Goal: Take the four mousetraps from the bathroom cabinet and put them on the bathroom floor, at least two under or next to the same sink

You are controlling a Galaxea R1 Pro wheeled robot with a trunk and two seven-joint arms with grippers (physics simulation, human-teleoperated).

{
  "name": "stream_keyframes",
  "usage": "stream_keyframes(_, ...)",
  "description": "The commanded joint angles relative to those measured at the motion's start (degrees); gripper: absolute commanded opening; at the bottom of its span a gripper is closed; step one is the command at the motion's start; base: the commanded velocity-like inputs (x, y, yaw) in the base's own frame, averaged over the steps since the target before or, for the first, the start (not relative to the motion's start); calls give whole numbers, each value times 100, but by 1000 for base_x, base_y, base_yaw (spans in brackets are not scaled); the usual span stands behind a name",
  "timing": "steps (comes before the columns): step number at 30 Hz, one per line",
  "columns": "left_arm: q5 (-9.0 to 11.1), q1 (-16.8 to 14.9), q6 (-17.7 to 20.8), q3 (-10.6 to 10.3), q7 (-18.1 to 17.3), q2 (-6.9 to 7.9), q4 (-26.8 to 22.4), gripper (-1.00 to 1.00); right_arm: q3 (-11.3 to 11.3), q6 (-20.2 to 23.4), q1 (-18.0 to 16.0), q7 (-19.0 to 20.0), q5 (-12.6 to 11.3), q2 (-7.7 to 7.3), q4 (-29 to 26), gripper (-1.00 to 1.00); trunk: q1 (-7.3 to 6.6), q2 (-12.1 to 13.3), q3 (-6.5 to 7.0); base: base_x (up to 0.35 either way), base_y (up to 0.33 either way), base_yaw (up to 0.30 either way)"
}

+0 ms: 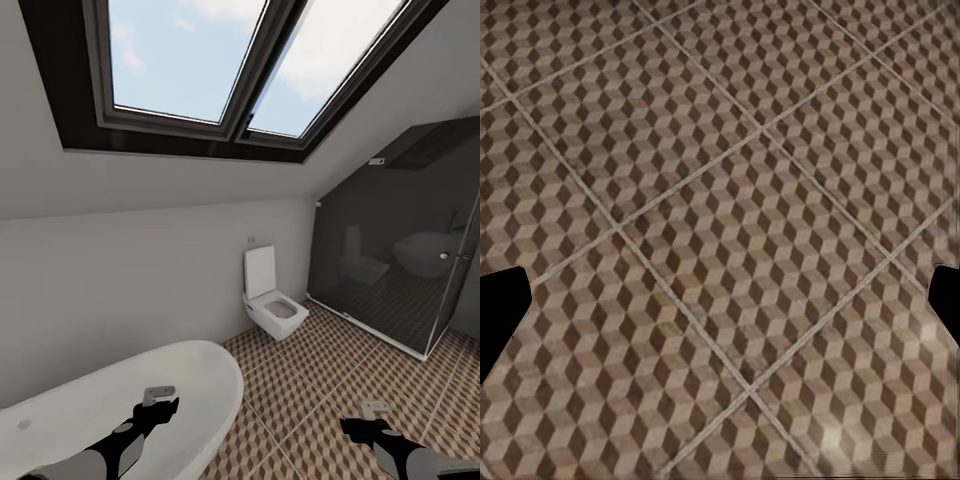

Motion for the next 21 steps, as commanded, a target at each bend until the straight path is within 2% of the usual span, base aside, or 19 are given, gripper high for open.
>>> stream_keyframes(1,60,-2,-17,-39,-26,3,5,100,46,-43,-10,32,-62,2,28,100,2,-5,-3,0,0,-276)
stream_keyframes(21,60,-2,-17,-38,-26,3,5,100,46,-45,-10,32,-62,2,28,100,2,-5,-3,0,0,-276)
